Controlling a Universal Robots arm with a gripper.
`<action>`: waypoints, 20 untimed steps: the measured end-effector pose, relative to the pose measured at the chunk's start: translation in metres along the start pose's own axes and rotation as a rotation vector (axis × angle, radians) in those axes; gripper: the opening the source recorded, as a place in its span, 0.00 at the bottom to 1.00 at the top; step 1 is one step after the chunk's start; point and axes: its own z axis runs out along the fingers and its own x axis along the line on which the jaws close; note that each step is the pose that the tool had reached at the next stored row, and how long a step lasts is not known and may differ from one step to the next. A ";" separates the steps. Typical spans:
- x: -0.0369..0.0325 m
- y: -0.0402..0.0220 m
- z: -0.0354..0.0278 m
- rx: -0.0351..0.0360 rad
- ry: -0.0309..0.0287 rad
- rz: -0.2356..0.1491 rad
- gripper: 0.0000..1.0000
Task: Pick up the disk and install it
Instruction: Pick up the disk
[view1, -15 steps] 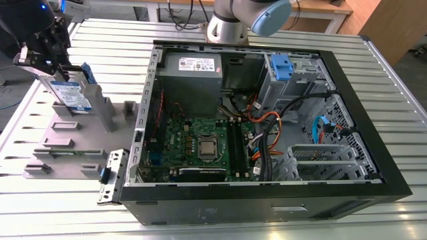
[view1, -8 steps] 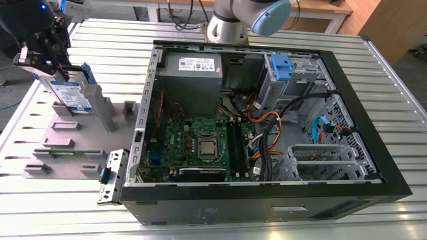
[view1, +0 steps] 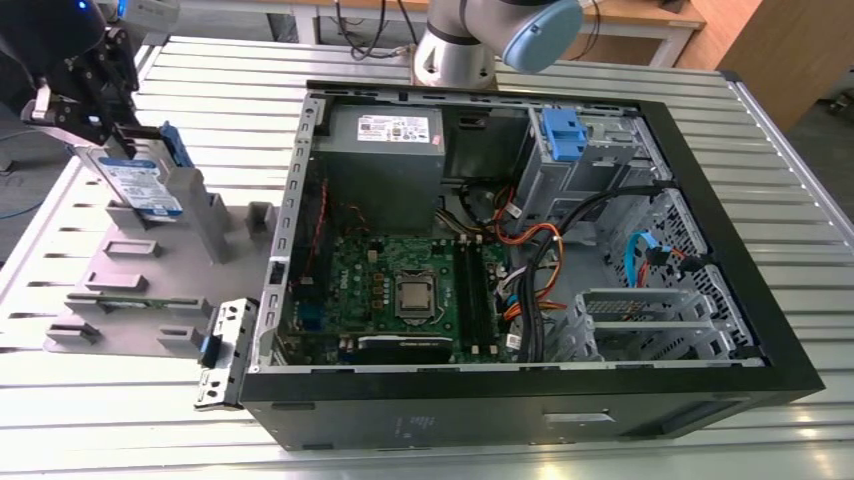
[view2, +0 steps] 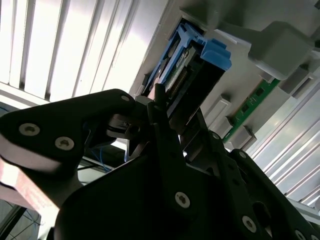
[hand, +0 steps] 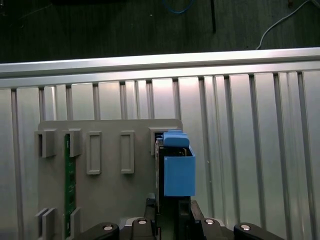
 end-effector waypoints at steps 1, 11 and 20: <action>0.0000 0.0000 -0.0003 0.0002 -0.0001 0.000 0.35; -0.0002 0.0001 -0.0036 0.0000 0.0000 0.000 0.35; -0.0002 0.0001 -0.0045 -0.0001 0.0001 0.000 0.35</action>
